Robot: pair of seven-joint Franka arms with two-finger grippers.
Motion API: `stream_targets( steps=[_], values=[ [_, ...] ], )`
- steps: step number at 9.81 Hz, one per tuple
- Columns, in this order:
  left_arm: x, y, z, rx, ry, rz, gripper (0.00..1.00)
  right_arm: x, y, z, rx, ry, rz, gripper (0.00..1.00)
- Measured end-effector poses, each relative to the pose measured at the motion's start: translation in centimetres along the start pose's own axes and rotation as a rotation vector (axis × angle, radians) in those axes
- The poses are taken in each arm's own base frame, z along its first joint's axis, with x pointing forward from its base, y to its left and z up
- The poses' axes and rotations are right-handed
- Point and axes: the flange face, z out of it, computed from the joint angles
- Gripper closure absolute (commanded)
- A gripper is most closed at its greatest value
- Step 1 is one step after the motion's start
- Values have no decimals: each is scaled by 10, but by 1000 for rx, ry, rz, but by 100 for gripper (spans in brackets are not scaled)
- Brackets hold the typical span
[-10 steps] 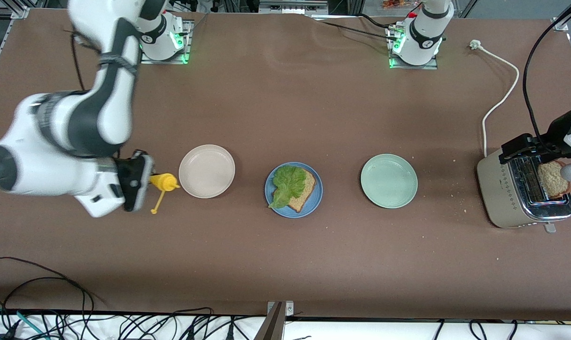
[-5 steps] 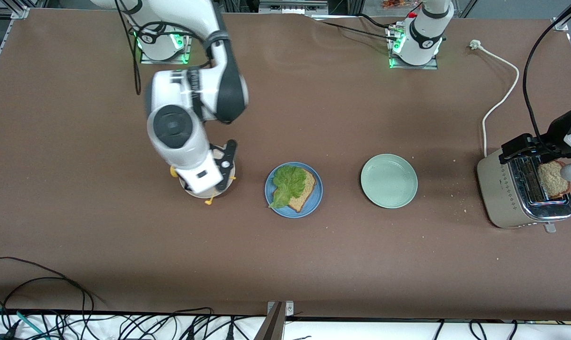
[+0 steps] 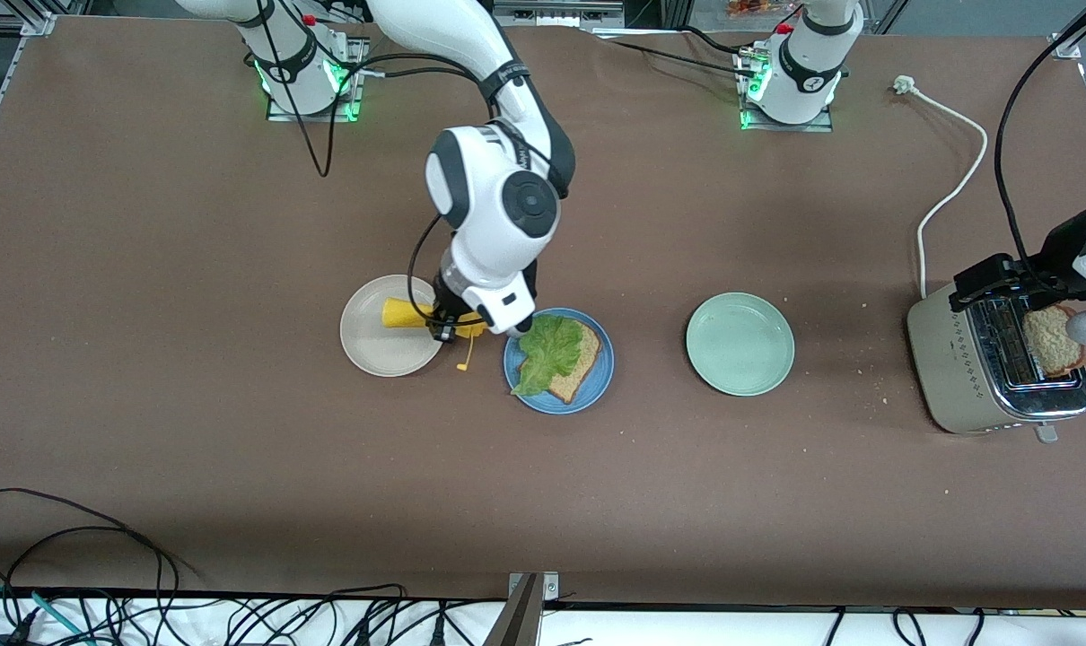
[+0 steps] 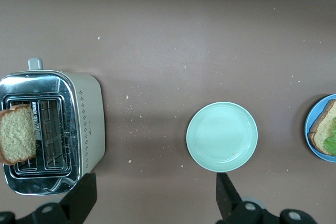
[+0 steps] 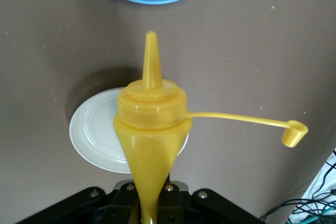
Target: Make sandwich in blue plate with both arms
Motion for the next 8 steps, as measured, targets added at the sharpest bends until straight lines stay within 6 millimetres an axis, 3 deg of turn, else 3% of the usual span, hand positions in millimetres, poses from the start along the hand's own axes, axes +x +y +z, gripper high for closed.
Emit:
stream_targets(
  steps=[1, 3, 6, 8],
  values=[
    [0, 0, 0, 0, 0, 0, 0, 13, -9, 4, -15, -28, -5, 89],
    [0, 0, 0, 0, 0, 0, 0, 17, -11, 8, -22, -42, -1, 86],
    [0, 0, 0, 0, 0, 0, 0, 8, -5, 0, -18, -8, 22, 86],
    [0, 0, 0, 0, 0, 0, 0, -13, 7, -22, 23, 103, 74, 86]
  ],
)
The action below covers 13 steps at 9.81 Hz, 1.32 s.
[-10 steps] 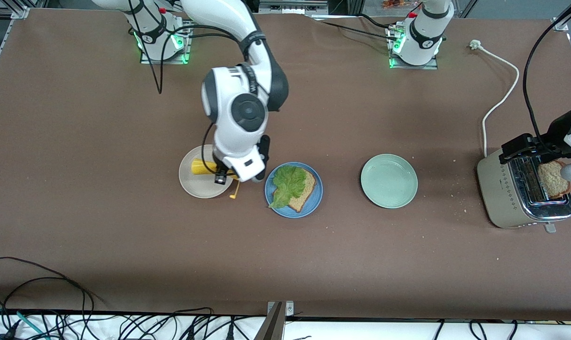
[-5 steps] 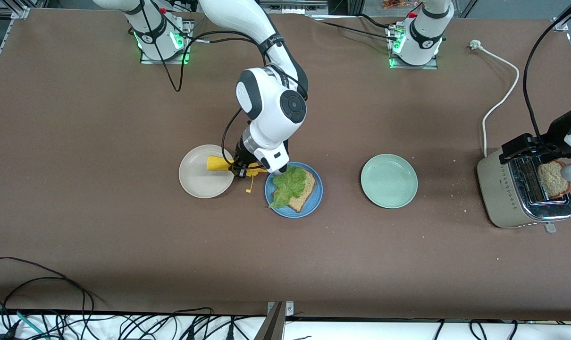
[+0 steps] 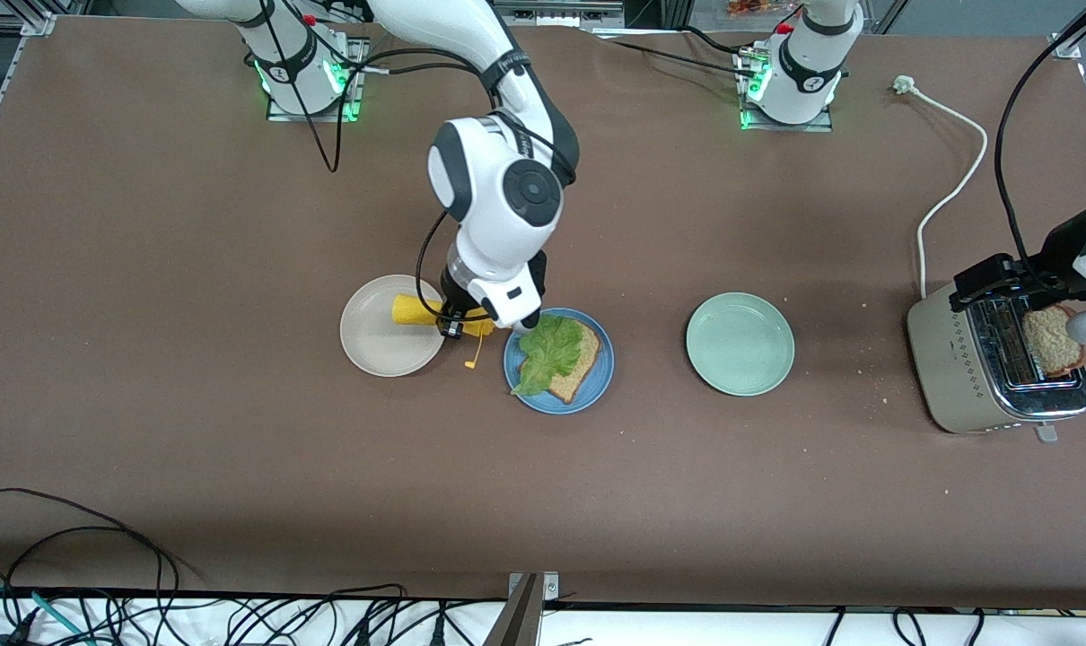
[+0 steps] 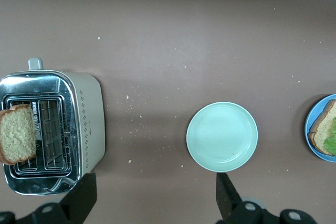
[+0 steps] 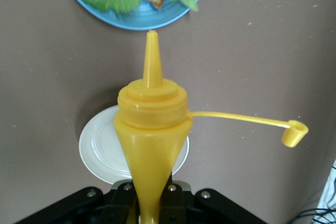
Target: Make sandwich in blue plate with both arms
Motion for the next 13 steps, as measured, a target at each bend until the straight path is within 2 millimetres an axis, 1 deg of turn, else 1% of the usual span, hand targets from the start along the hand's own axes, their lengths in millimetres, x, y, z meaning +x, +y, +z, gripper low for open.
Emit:
stream_targets(
  steps=[2, 3, 4, 5, 6, 7, 8, 9, 10, 11, 12, 13],
  values=[
    [0, 0, 0, 0, 0, -1, 0, -39, 25, -22, 65, 123, 63, 86],
    [0, -1, 0, 0, 0, -1, 0, -61, 37, -26, 104, 169, 80, 86],
    [0, -1, 0, 0, 0, -2, 0, -82, 49, -23, 144, 213, 81, 86],
    [0, -1, 0, 0, 0, -2, 0, -106, 63, -16, 189, 266, 74, 86],
    [0, -1, 0, 0, 0, -2, 0, -137, 81, -2, 248, 334, 73, 86],
    [0, -1, 0, 0, 0, -2, 0, -172, 99, 15, 311, 409, 63, 86],
    [0, -1, 0, 0, 0, -2, 0, -211, 117, 34, 375, 493, 50, 86],
    [0, -1, 0, 0, 0, -2, 0, -247, 130, 52, 420, 572, 25, 86],
    [0, -2, 0, 0, 0, -3, 0, -272, 137, 66, 451, 633, 4, 86],
    [0, -2, 0, 0, 0, -3, 0, -293, 140, 82, 473, 700, -22, 86],
    [0, -2, 0, 0, 0, -3, 0, -312, 140, 104, 488, 773, -52, 86],
    [0, -1, 0, 0, 0, -2, 0, -331, 136, 131, 510, 867, -76, 86]
  ],
)
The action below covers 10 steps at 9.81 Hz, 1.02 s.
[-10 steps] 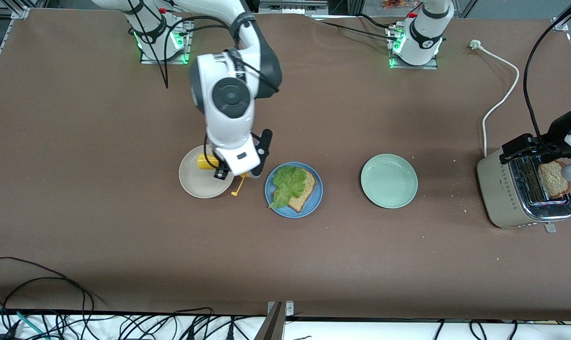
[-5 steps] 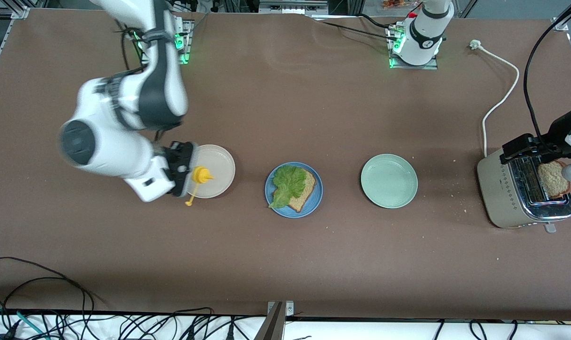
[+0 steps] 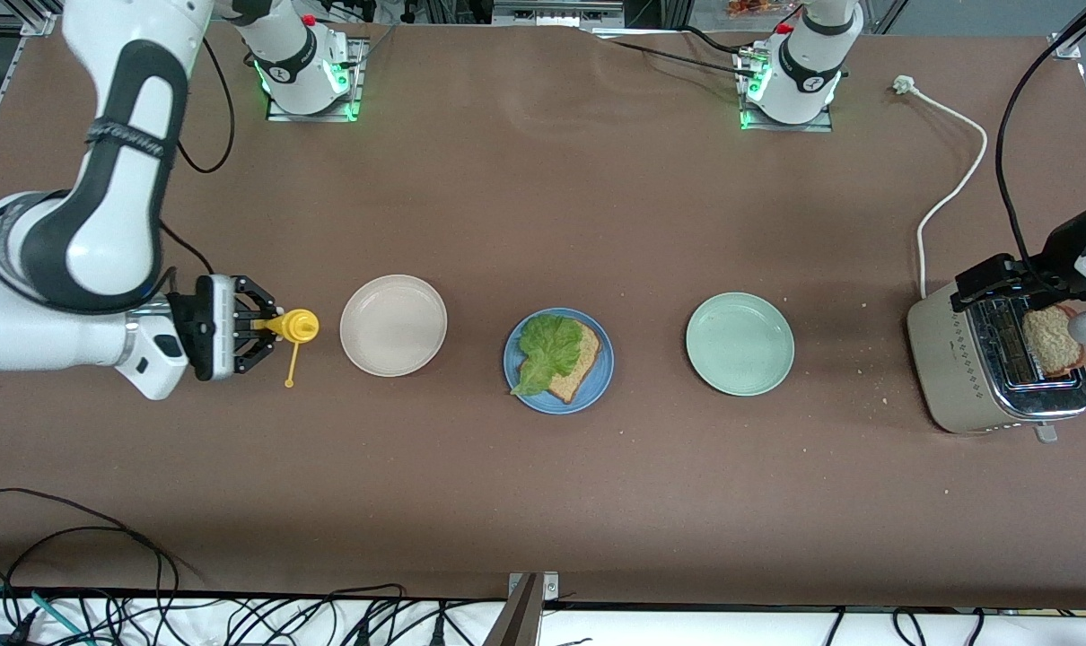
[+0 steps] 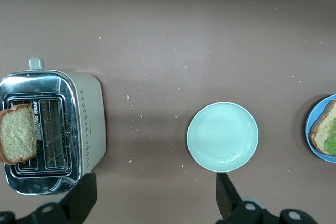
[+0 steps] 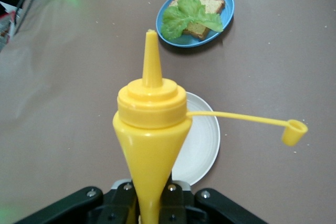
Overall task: Make sandwich in blue plate with both arms
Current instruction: 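Carry the bottle back beside the white plate with the right gripper, then release the bottle with the right gripper while the left gripper reaches the toaster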
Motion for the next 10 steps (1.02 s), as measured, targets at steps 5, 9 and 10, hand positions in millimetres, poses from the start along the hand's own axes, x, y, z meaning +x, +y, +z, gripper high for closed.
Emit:
stream_targets(
  steps=[5, 9, 10],
  values=[
    [4, -18, 9, 2, -17, -29, 0, -124, -3, 31, 39, 323, -165, 86],
    [11, -73, 35, -6, -58, -106, 0, -181, 6, 84, 52, 478, -268, 86],
    [14, -92, 46, 20, -73, -122, 0, -201, 8, 97, 53, 508, -291, 86]
  ],
)
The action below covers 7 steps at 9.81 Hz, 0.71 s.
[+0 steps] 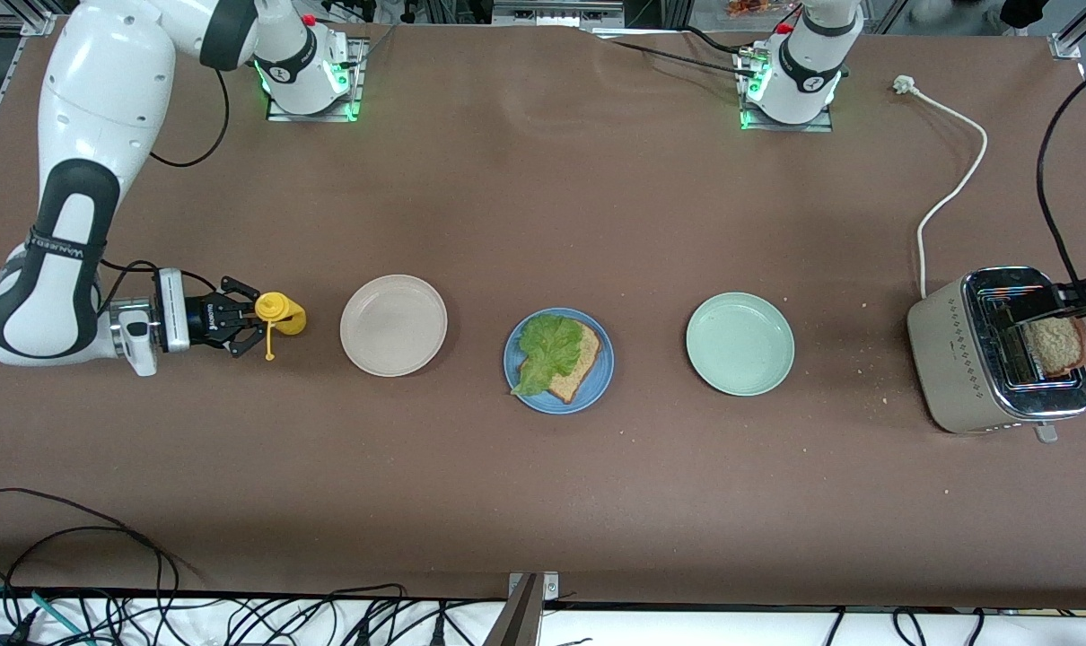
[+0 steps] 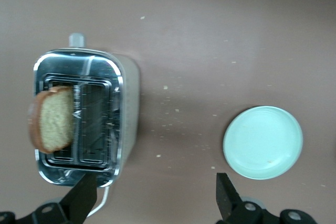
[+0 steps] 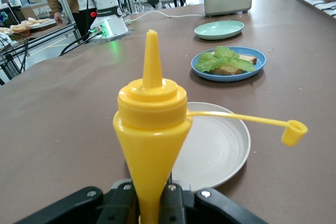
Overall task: Make sandwich in blue plate with both arms
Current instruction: 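Release the bottle with the right gripper while the left gripper reaches the toaster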
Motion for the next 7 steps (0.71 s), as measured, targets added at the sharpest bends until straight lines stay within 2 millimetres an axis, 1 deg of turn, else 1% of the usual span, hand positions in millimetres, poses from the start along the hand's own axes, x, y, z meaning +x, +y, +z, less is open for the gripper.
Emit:
stream_targets(
  steps=[2, 5, 6, 7],
  values=[
    [8, -36, 22, 28, -33, -3, 0, -33, -7, 5, -3, 53, -46, 86],
    [11, -112, 56, 1, -85, -8, 0, -61, -7, 19, -37, 130, -125, 86],
    [9, -136, 64, -10, -97, 2, 0, -68, -7, 24, -48, 151, -145, 86],
    [7, -156, 71, -20, -107, 13, 0, -74, -7, 27, -50, 163, -148, 86]
  ],
)
